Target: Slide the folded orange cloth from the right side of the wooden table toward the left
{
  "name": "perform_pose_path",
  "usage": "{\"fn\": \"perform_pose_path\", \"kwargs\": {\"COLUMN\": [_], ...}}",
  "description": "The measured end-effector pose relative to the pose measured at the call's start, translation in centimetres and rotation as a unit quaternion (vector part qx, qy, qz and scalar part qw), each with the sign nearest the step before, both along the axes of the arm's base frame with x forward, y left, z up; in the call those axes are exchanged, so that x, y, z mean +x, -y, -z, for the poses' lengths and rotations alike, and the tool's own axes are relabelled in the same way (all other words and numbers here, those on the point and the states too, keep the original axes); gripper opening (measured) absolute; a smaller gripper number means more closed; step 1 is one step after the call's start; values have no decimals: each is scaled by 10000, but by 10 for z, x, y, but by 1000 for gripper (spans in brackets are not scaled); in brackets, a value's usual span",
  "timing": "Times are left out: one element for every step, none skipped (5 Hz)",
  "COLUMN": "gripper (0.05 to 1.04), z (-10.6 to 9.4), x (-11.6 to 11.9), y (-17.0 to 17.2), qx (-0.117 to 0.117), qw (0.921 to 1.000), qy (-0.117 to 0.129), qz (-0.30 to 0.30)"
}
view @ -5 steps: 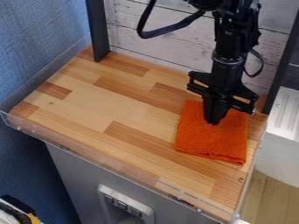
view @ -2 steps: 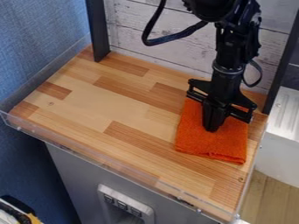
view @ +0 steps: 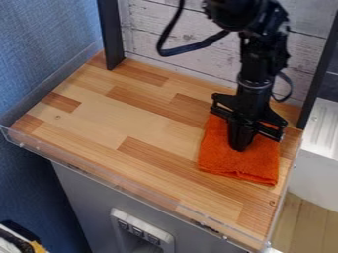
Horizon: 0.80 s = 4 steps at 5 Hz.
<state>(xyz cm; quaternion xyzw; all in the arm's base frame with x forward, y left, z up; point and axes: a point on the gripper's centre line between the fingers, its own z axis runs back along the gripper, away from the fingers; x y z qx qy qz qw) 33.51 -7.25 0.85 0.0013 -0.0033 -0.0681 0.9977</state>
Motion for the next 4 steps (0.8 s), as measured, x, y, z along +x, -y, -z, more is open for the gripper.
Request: {"fn": "perform_pose_path", "kwargs": {"gripper": [59,59,59,59], "z": [1,1,0,0], "x": [-6,-12,-19,-28], "y": [-24,-53,-75,-97], "qx": [-58,-84,-82,-67], "qw": [10000,9997,9994,9990], "qy": [45,0,12,15], "qz": [-51,-227,-336,-449]}}
